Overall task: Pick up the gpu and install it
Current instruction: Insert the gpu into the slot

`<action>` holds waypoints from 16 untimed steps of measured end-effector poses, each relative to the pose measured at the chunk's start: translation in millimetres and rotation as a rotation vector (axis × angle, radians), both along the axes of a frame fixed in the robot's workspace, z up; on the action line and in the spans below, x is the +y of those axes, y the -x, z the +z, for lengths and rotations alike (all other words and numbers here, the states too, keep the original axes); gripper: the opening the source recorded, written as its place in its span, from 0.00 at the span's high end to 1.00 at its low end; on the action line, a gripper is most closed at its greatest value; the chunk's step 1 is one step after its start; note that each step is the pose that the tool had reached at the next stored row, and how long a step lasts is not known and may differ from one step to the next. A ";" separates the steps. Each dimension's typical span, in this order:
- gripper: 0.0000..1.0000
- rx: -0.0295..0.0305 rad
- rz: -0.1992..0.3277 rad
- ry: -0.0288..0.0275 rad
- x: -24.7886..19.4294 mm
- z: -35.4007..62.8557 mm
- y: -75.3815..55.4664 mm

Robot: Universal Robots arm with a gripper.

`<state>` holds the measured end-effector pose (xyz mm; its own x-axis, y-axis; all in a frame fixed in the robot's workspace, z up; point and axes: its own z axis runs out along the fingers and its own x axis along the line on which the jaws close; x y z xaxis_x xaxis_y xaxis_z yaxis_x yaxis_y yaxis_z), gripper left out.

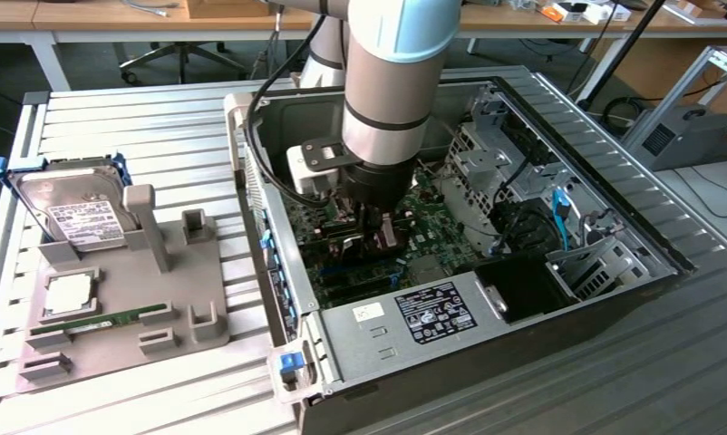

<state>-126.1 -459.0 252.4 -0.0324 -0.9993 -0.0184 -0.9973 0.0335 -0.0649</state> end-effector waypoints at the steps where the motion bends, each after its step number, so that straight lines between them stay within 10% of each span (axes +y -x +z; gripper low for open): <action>1: 0.73 -0.0009 0.000 0.0002 0.0 0.1 0.2; 7: 0.73 -0.0187 0.000 0.0002 0.0 0.0 3.0; 16: 0.73 -0.0242 0.000 0.0001 0.0 -0.9 3.2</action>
<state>-129.3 -459.1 251.5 -0.0319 -0.9993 -0.0190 -0.9955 0.0334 -0.0890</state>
